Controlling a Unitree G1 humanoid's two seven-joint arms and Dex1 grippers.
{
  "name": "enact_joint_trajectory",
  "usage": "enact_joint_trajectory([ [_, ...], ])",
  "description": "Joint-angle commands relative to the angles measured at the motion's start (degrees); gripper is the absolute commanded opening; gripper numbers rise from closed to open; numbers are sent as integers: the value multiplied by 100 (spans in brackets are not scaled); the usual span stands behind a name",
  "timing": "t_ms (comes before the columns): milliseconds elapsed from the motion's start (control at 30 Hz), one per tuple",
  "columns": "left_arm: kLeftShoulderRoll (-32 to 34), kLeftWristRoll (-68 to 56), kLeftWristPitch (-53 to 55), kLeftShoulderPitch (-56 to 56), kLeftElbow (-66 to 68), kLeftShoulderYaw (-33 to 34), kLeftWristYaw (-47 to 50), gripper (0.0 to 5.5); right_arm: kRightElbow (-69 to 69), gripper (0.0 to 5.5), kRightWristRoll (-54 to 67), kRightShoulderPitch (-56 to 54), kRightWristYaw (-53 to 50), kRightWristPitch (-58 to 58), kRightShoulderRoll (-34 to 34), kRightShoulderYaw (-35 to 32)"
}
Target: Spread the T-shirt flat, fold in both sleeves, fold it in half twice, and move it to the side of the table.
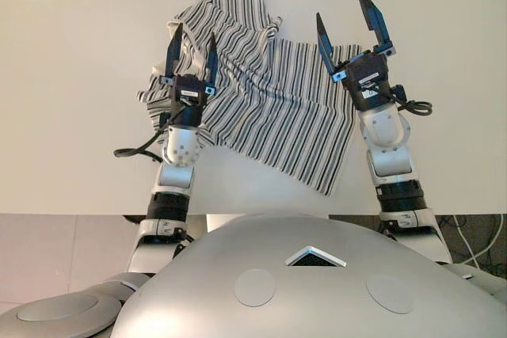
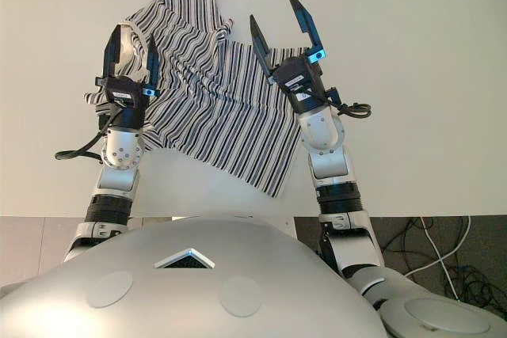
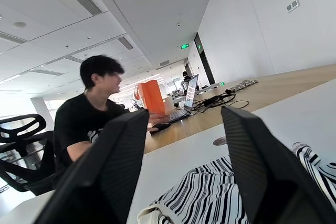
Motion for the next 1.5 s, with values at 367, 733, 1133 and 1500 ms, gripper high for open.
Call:
enact_joint_trajectory([
  [367,55,-49,66,47,-123,-14,-1,255,-2,296,-4,-29,-24,-25,25,60],
  [733,34,-90,21,32,-168,17,33,255,70,296,-20,-27,-56,-4,39,96],
  [1133,-33,-392,-259,33,-243,149,49,255,519,296,172,136,-41,182,303,306],
  [1500,-19,-297,-250,22,-211,100,29,255,479,296,207,89,-54,179,238,274],
])
